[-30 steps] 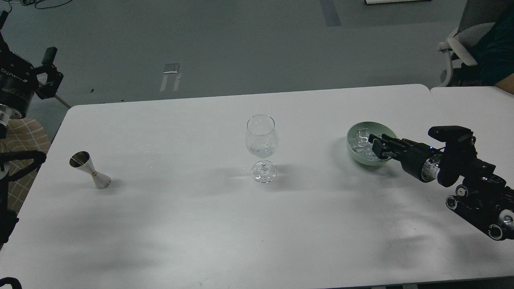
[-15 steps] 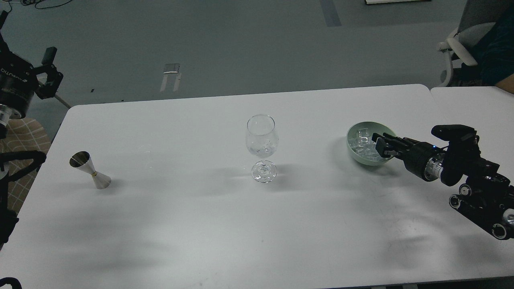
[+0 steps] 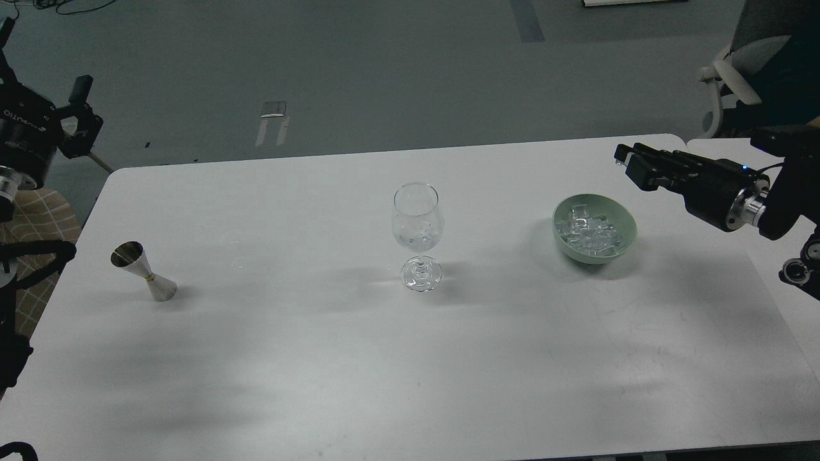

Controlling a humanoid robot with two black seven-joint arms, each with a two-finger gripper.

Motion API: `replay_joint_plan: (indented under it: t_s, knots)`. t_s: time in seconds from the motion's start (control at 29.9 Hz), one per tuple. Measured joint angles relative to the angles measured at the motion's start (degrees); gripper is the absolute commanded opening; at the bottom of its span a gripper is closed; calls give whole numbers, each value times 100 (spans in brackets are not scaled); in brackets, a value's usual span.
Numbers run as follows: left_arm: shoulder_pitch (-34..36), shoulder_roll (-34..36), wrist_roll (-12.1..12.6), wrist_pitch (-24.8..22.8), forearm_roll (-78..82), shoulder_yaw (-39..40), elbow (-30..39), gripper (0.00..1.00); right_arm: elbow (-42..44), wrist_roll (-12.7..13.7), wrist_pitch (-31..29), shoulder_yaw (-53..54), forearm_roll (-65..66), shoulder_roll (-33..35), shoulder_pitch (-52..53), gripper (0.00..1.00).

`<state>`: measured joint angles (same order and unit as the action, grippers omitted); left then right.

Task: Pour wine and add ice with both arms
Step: 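Carry the right gripper up and over toward the wine glass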

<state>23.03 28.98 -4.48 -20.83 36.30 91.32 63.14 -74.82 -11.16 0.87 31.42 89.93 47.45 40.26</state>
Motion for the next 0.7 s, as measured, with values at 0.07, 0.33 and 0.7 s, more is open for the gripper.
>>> replay_joint_plan:
  t_s: [0.07, 0.33, 0.7]
  knots:
    - [13, -4, 0, 0, 0, 0, 7, 98, -138, 0, -86, -6, 0, 18, 163, 7]
    - [21, 9, 0, 0, 0, 0, 7, 98, -544, 7, -588, -56, 292, -129, 969, 6]
    - [21, 2, 0, 0, 0, 0, 6, 98, -562, 12, -1011, -95, 1446, -1255, 1422, 6]
